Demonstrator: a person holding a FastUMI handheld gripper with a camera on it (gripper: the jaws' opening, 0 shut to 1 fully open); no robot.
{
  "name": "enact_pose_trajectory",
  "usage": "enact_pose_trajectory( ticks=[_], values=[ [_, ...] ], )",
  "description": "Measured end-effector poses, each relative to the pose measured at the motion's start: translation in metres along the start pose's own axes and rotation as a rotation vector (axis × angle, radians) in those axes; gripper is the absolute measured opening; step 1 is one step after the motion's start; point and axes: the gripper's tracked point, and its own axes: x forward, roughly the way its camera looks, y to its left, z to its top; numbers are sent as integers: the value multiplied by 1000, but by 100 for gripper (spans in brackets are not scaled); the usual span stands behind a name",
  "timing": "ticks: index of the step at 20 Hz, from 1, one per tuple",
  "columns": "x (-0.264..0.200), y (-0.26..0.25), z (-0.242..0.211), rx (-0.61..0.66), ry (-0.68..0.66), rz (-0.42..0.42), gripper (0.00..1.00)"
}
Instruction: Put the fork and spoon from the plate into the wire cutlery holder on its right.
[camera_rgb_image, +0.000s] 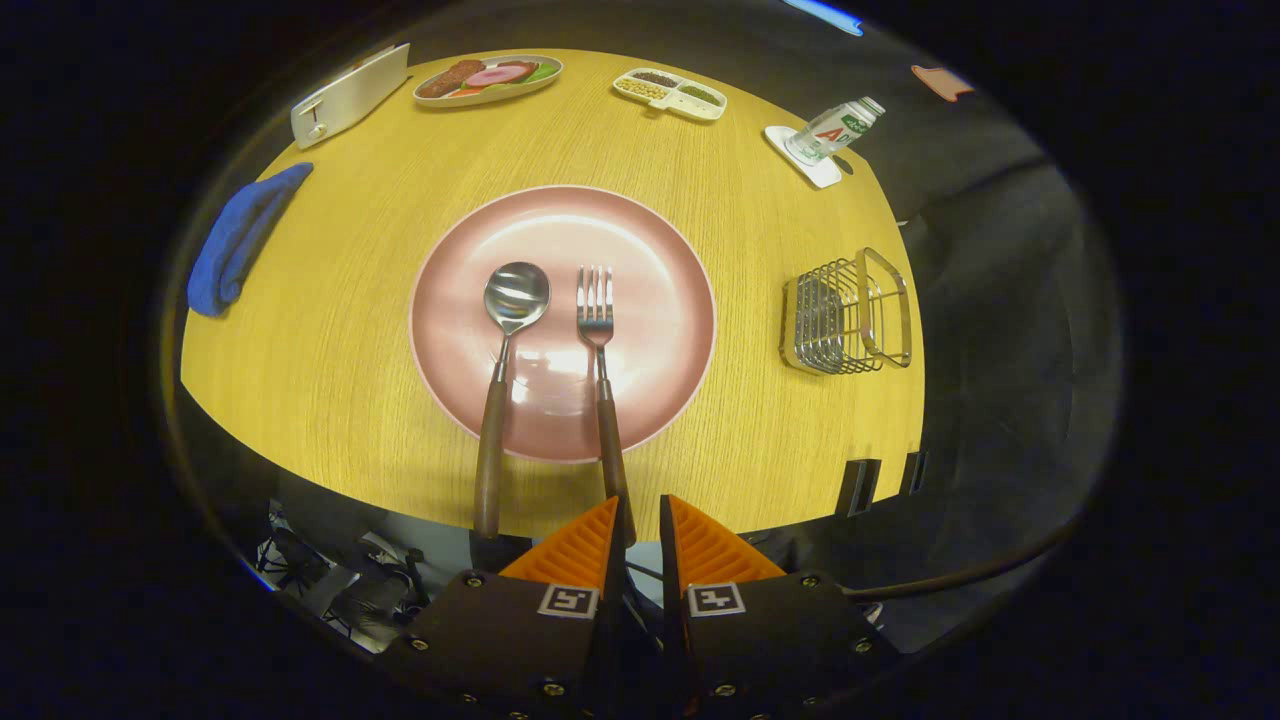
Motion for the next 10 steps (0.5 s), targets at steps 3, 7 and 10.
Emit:
enact_pose_trajectory(
  ticks=[3, 7, 10],
  values=[
    [12, 5, 0, -7, 14, 25, 19],
    [23, 11, -2, -19, 32, 51, 18],
    [30, 12, -1, -24, 37, 65, 18]
  ],
)
